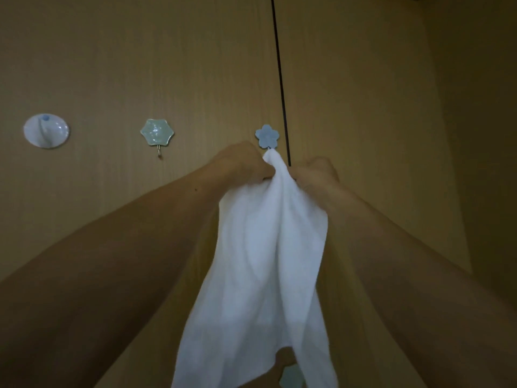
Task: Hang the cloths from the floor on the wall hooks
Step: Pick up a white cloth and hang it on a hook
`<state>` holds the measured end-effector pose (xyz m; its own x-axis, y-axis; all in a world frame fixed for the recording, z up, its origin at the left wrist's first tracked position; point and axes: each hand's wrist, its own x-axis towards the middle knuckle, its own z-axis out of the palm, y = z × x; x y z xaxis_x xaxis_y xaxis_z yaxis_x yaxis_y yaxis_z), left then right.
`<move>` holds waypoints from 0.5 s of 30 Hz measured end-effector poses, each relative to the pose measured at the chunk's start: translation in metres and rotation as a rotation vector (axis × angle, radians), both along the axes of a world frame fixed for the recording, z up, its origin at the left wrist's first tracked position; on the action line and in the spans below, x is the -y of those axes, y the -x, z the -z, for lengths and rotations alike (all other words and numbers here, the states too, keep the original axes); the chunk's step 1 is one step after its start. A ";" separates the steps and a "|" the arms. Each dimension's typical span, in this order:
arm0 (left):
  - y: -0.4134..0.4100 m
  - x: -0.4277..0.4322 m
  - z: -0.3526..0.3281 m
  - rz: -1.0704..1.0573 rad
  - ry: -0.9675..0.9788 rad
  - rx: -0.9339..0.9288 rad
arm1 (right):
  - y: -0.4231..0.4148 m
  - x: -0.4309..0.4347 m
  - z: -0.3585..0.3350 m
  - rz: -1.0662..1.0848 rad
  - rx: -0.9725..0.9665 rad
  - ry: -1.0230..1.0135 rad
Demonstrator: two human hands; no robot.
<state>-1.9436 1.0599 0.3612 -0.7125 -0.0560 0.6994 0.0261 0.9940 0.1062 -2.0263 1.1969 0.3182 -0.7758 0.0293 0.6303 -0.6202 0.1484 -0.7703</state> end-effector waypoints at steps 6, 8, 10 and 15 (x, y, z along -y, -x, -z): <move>-0.011 -0.001 0.015 -0.238 0.183 -0.022 | -0.007 0.006 0.025 0.488 -0.478 -0.248; -0.007 0.000 0.026 -0.273 0.379 -0.317 | -0.009 0.006 0.031 0.462 -0.573 -0.336; -0.002 0.004 0.035 -0.235 0.581 -0.457 | -0.011 0.003 0.034 0.439 -0.624 -0.380; 0.008 0.008 0.045 0.072 0.410 -0.451 | -0.023 -0.001 0.029 0.248 -0.567 -0.346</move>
<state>-1.9512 1.0519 0.3162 -0.3332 0.3190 0.8873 0.0485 0.9456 -0.3217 -2.0029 1.1978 0.2890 -0.3213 -0.1123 0.9403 -0.8281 0.5150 -0.2214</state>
